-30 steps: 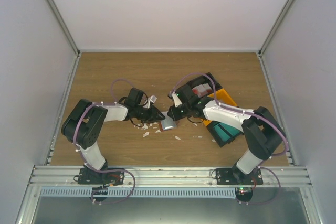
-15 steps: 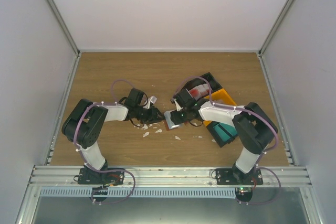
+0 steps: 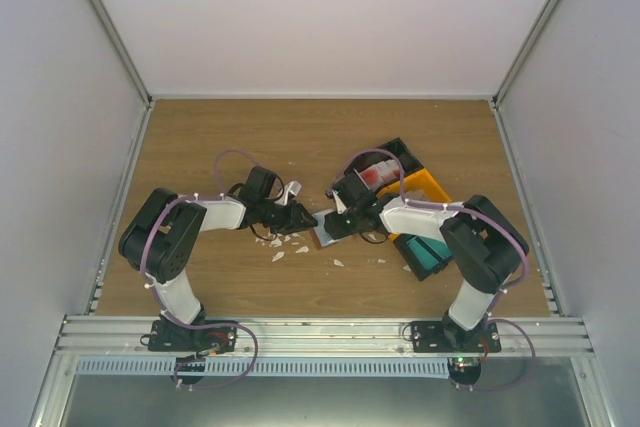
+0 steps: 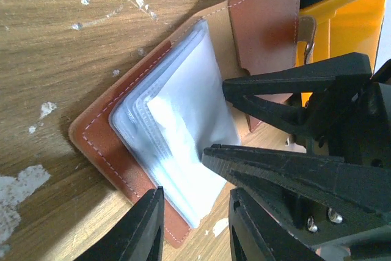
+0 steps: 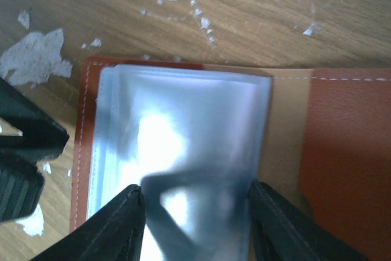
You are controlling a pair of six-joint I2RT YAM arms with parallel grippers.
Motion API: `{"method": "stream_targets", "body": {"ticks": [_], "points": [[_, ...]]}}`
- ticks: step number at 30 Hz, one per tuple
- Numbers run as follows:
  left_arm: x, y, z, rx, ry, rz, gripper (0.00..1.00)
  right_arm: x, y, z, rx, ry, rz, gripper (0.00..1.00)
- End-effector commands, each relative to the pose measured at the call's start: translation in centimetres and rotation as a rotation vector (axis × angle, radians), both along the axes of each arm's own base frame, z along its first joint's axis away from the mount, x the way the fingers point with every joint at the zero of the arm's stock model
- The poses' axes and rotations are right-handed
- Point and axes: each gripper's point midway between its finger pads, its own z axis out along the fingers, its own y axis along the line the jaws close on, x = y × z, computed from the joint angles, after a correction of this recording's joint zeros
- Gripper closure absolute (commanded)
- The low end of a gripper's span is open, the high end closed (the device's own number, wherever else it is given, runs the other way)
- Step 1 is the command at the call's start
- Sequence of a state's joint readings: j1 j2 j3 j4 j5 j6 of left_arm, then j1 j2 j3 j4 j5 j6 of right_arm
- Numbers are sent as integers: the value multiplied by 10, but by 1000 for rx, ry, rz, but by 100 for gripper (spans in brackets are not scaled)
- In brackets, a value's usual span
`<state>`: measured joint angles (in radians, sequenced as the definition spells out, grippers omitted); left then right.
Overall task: Put the credit cards into the card holder
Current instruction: Open the card holder at the center of the board.
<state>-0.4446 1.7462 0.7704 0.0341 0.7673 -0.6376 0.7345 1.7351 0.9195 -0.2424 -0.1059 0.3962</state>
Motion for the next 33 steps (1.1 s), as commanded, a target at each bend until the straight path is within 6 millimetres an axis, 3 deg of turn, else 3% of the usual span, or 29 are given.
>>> {"method": "stream_targets", "body": {"ticks": [1,6,12,24,33], "points": [[6,-8,10,-29,-41,-15,67,-25,-18,-41,-71,127,-6,59],[5,-4,8,-13,-44,7,68,-29,-17,-46,-68,151,-27,85],[1,6,3,25,-39,56,68,-38,-7,-45,8,204,-62,98],[-15,36,12,101,-65,181,62,-48,11,-41,163,321,-171,100],[-22,32,-2,79,-18,161,65,-51,12,-45,166,350,-186,100]]}}
